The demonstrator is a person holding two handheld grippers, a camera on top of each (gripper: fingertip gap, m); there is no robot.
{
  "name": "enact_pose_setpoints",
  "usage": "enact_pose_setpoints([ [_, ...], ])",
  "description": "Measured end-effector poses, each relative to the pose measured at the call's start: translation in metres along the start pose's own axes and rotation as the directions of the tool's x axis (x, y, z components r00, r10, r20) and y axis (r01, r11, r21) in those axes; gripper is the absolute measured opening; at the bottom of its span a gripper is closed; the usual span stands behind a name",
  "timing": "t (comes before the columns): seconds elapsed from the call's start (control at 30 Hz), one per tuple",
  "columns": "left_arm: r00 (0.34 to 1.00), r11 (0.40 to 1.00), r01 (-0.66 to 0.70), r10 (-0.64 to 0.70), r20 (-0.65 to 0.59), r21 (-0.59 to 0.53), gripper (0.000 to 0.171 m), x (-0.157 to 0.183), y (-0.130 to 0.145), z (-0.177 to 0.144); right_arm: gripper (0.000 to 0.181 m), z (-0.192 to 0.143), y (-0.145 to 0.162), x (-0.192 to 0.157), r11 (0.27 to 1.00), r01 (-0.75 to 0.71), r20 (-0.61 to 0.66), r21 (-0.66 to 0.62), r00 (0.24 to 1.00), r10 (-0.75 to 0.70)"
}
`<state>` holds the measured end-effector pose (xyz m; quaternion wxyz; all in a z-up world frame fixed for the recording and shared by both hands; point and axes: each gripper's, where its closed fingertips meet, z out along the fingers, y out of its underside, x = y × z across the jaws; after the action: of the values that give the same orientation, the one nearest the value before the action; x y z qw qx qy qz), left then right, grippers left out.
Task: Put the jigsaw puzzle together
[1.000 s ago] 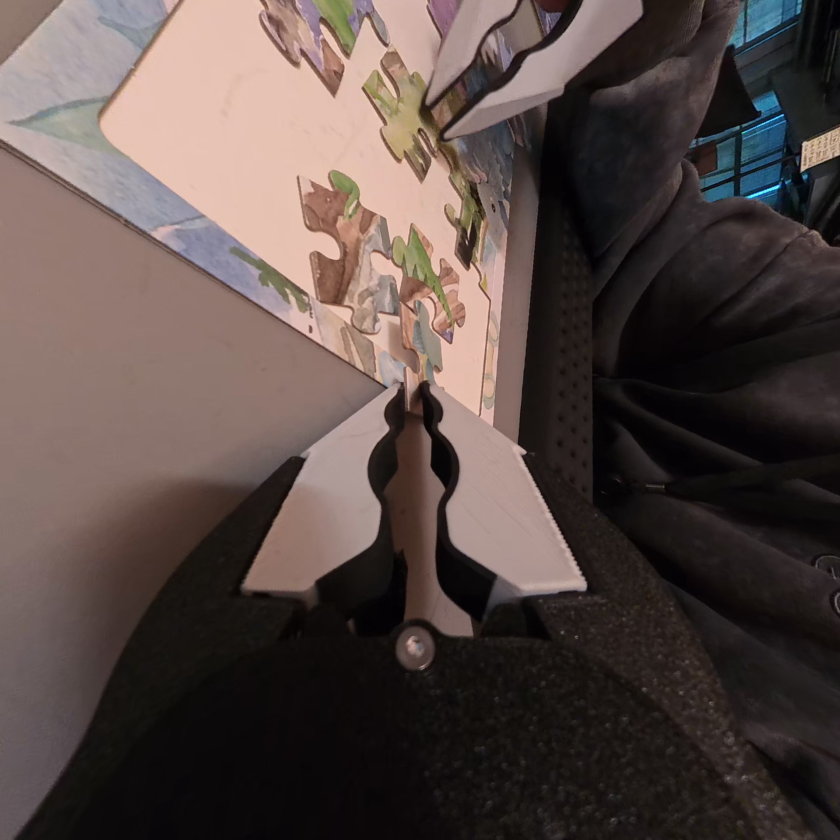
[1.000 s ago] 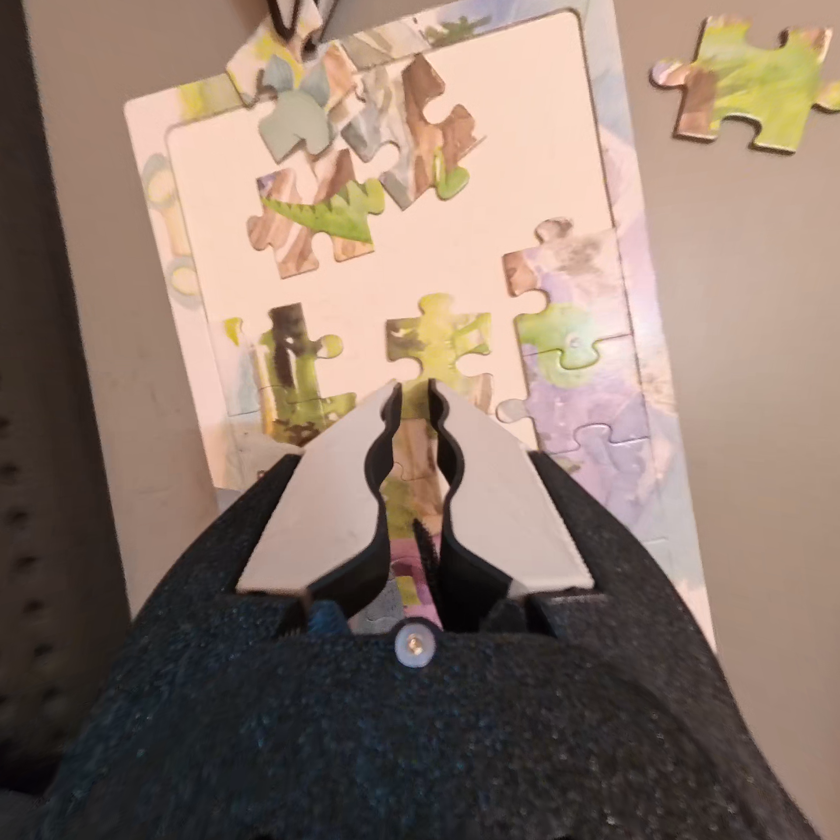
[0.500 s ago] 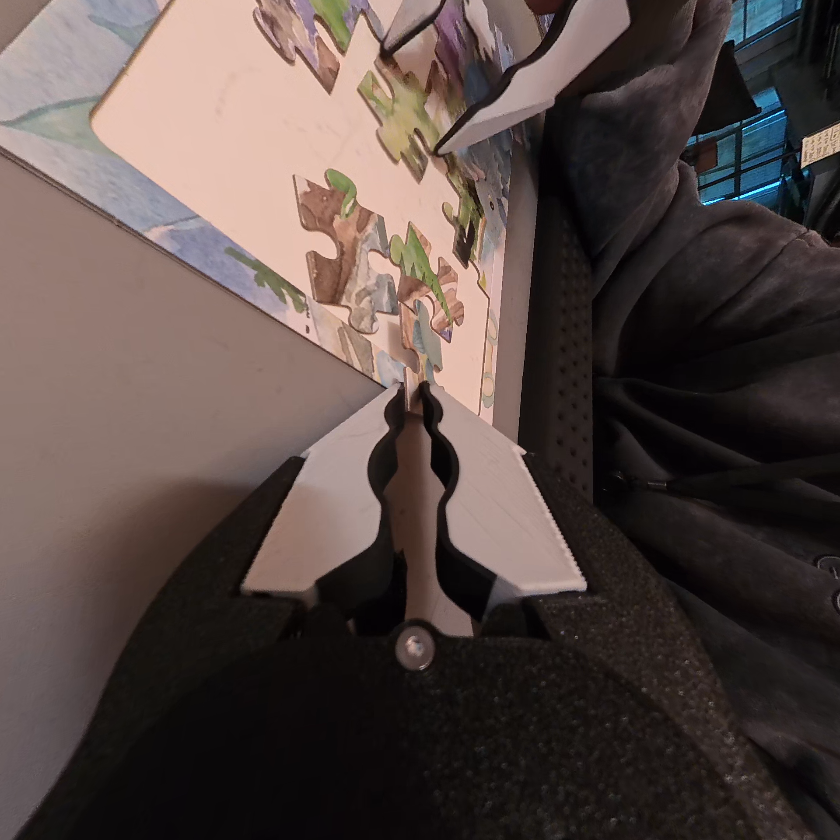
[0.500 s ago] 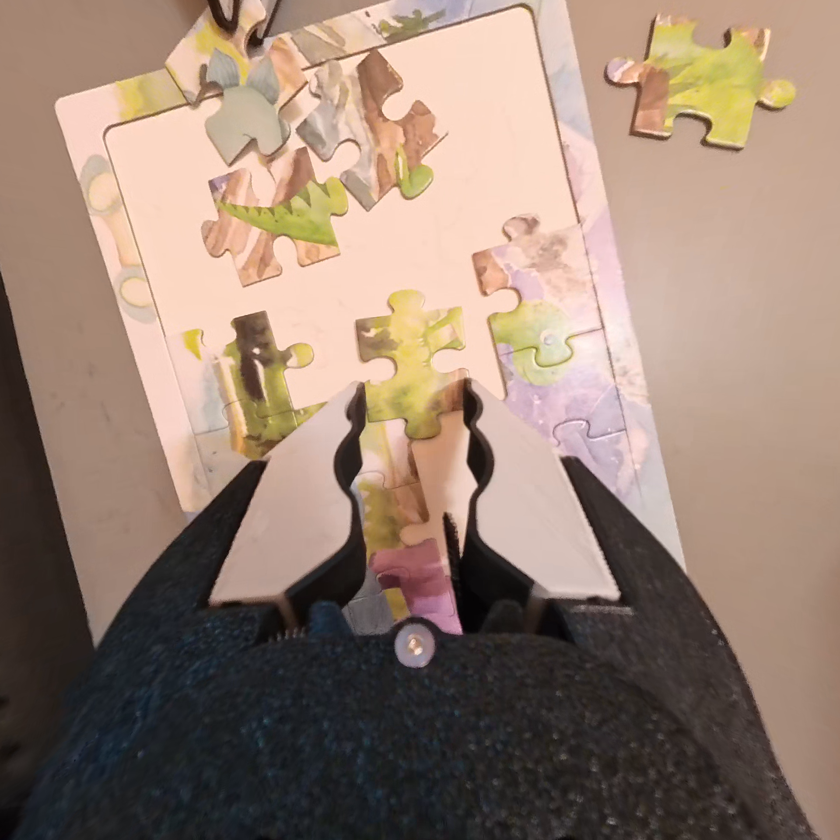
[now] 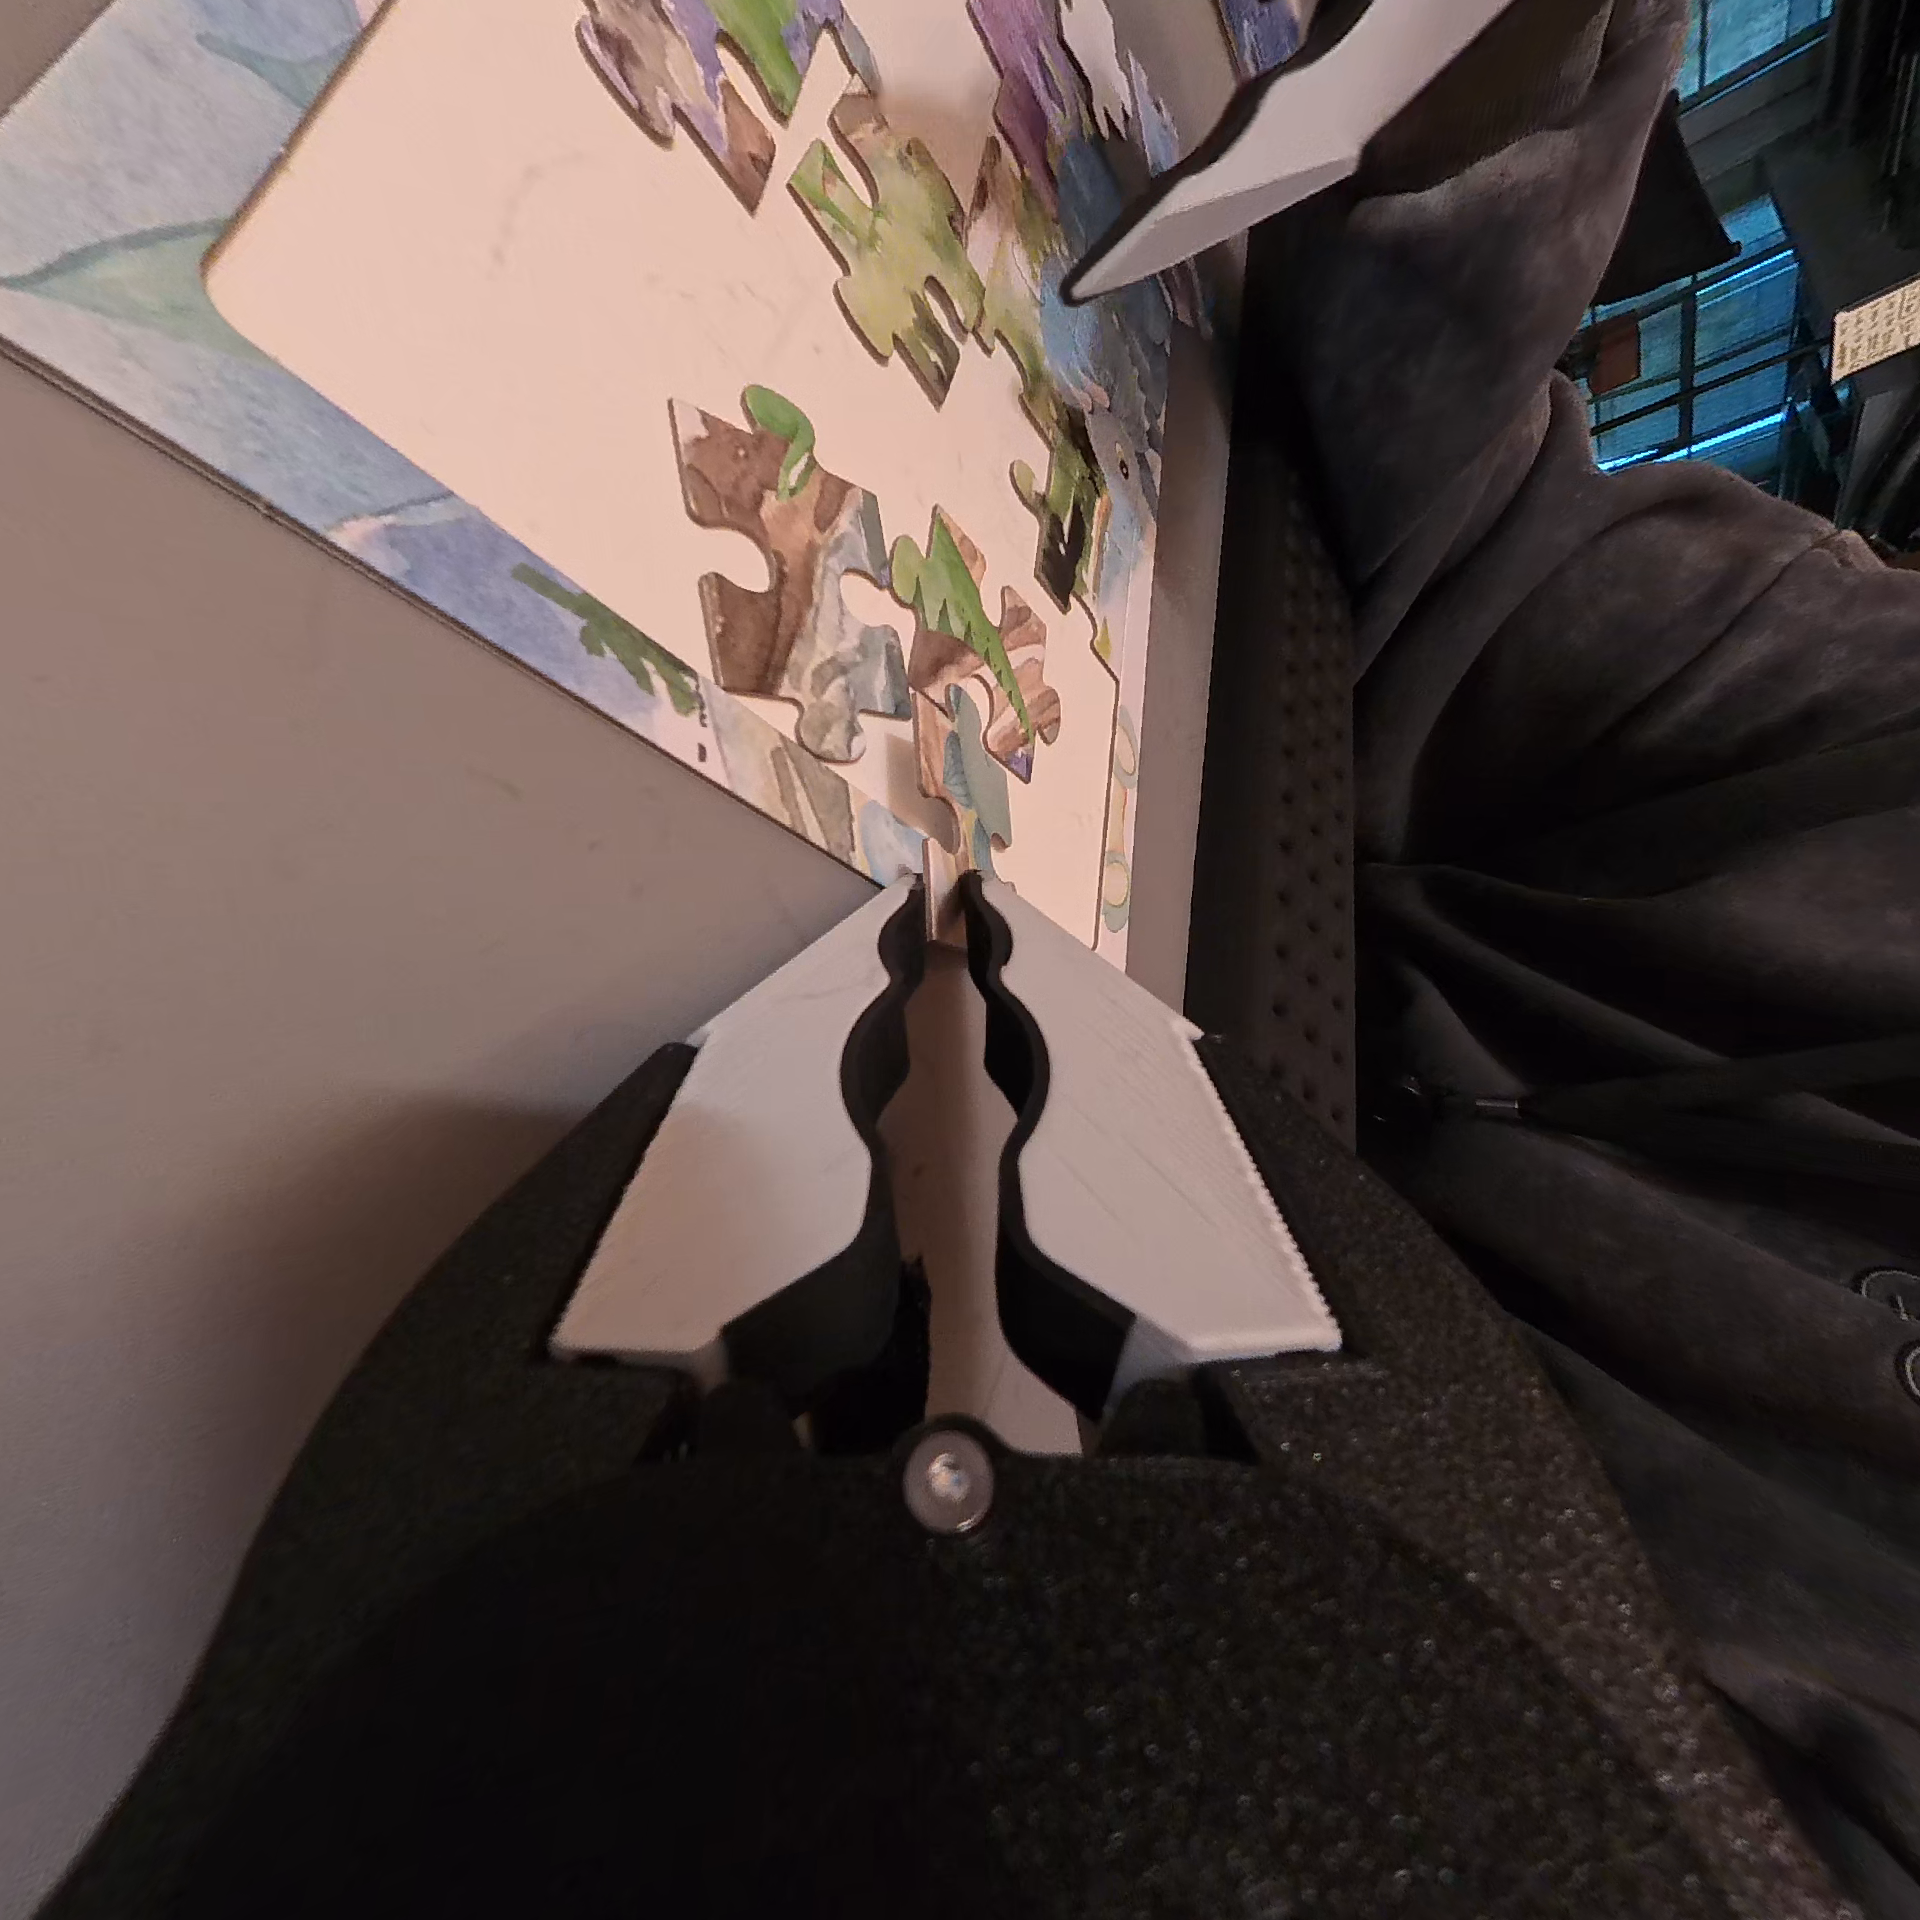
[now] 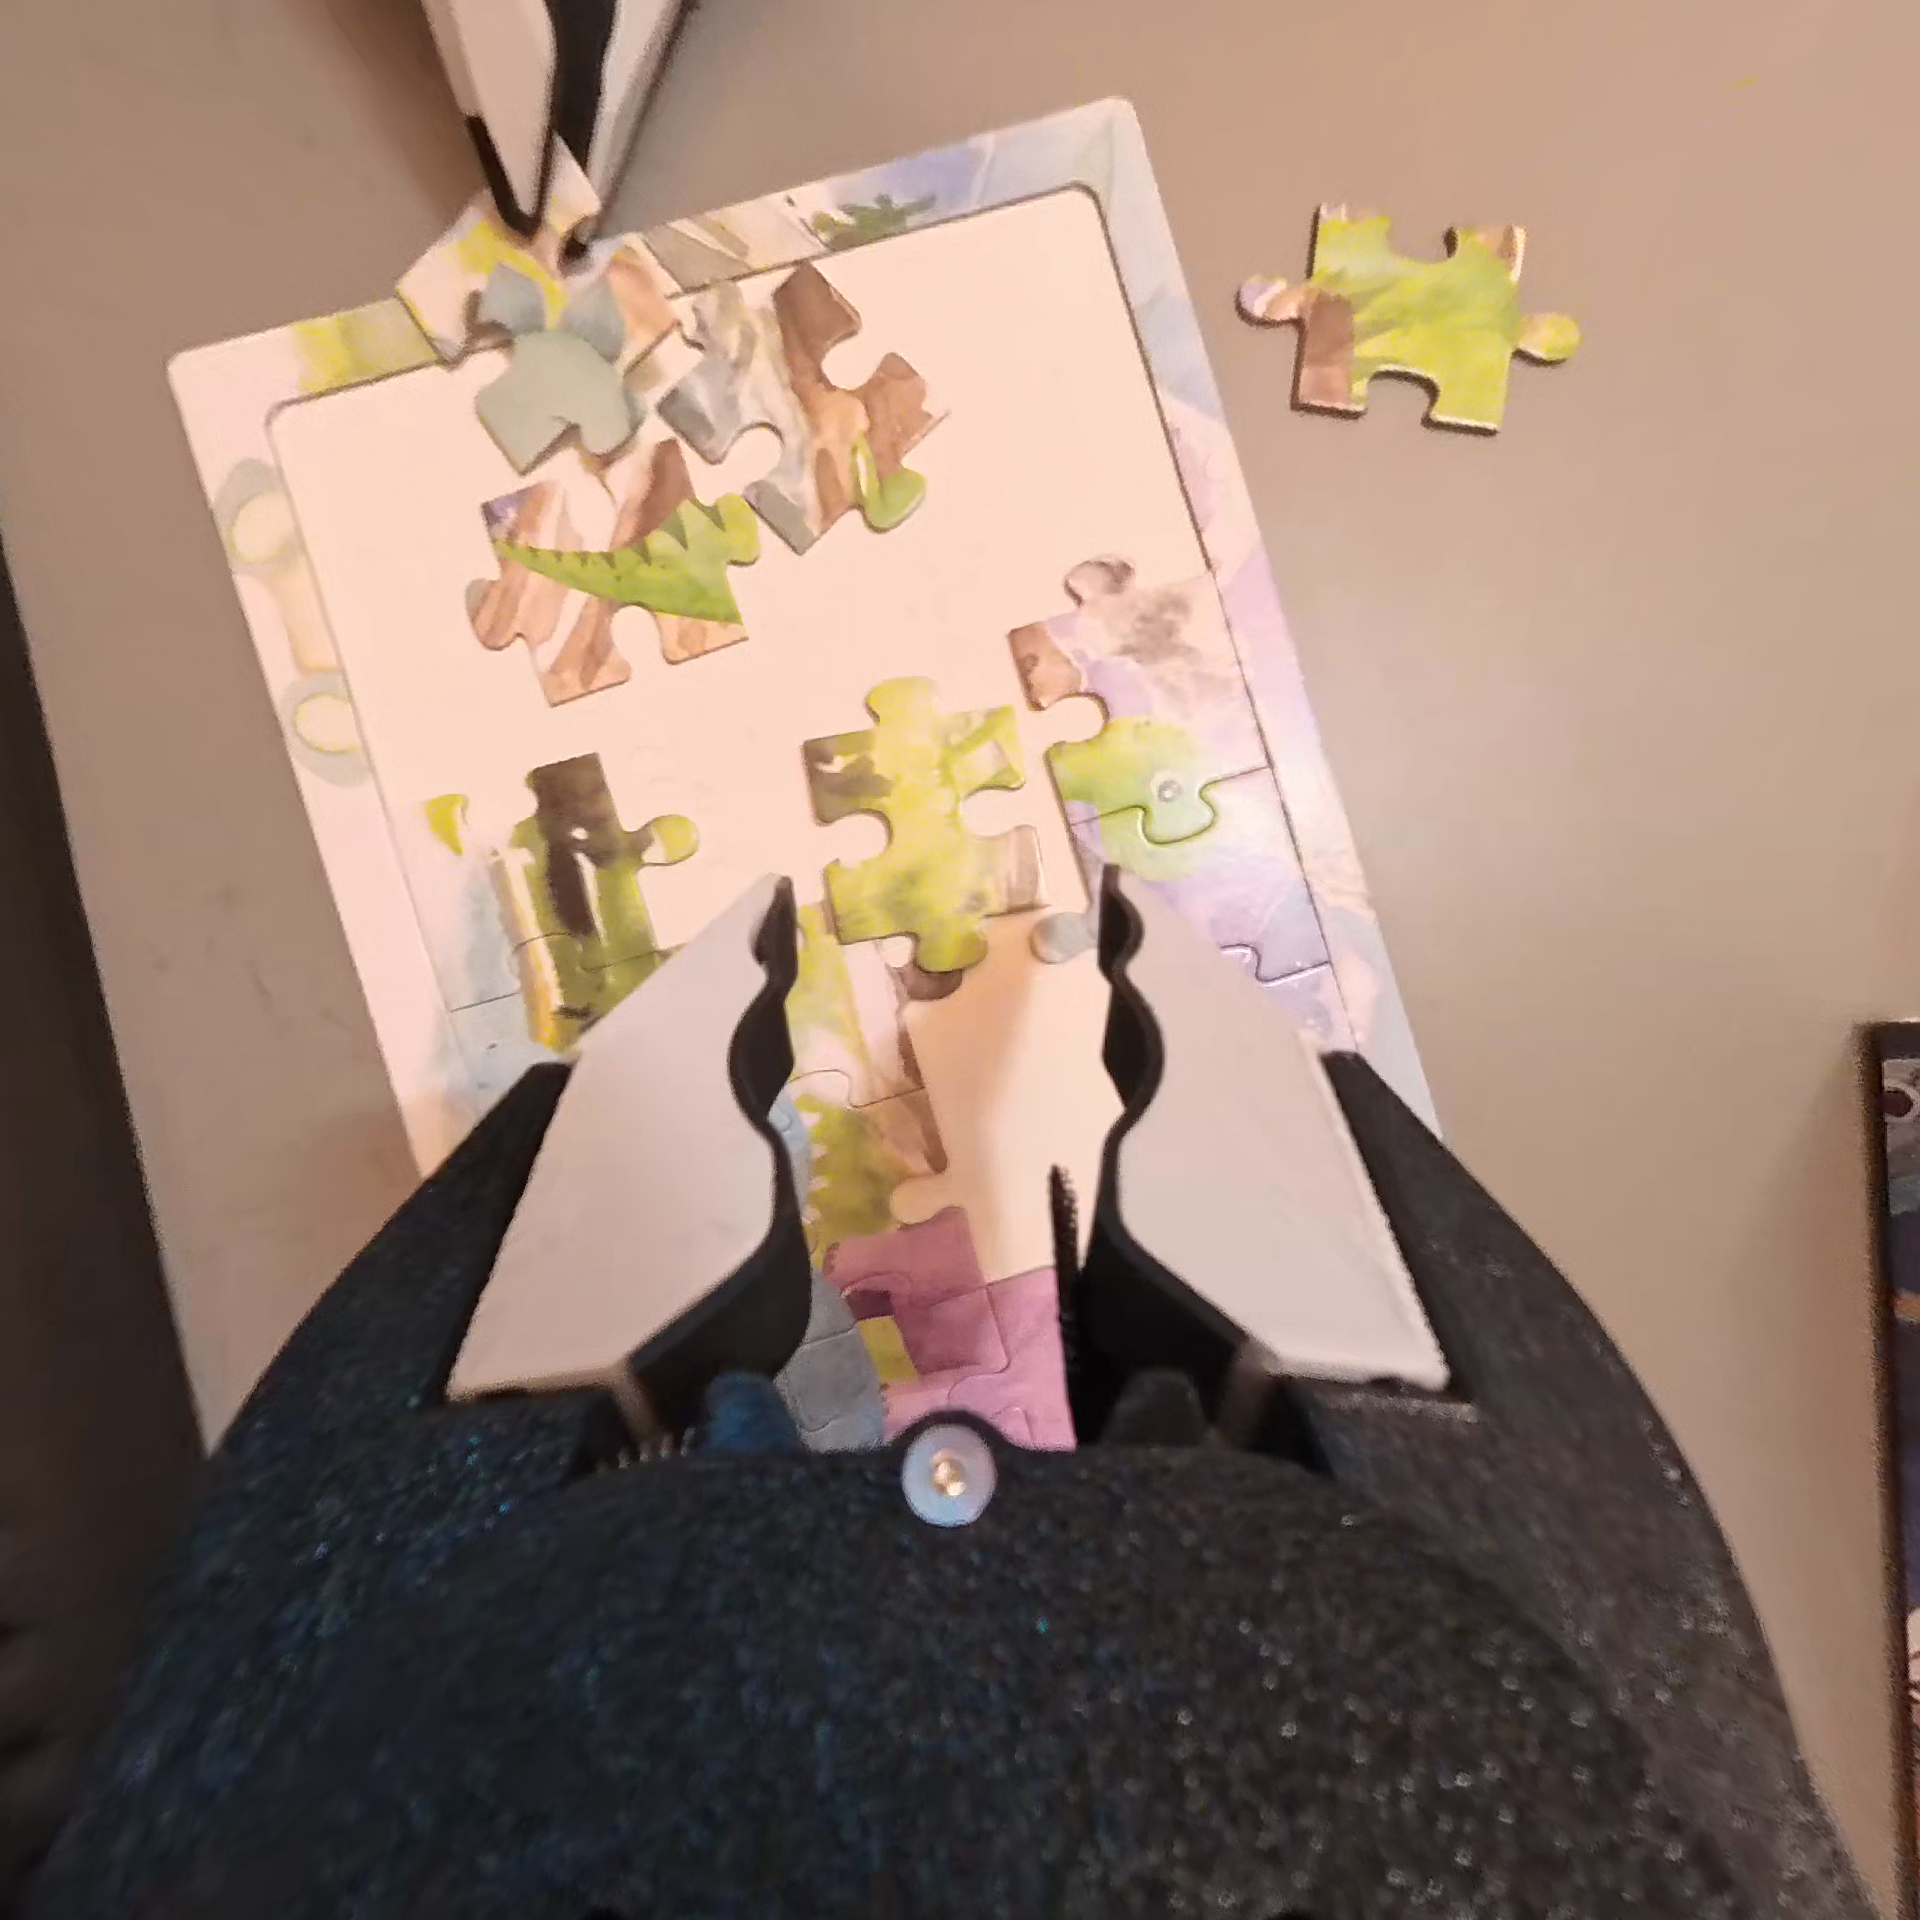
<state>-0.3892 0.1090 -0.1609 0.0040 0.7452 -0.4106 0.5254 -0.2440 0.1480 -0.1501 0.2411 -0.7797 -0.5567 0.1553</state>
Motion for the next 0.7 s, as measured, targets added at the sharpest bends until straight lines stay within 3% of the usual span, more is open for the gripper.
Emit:
enact_pose_setpoints([
  [0.2,1.000,1.000,-0.001,0.001,0.000,0.000,0.006,0.000,0.000,0.000,0.056,0.016,0.013,0.002,0.997,-0.015,0.004,-0.070,1.000,0.015],
  [0.7,1.000,1.000,-0.003,0.003,-0.001,-0.001,0.006,0.000,0.000,0.000,0.047,0.019,0.011,-0.004,0.998,0.011,0.023,-0.067,1.000,-0.009],
])
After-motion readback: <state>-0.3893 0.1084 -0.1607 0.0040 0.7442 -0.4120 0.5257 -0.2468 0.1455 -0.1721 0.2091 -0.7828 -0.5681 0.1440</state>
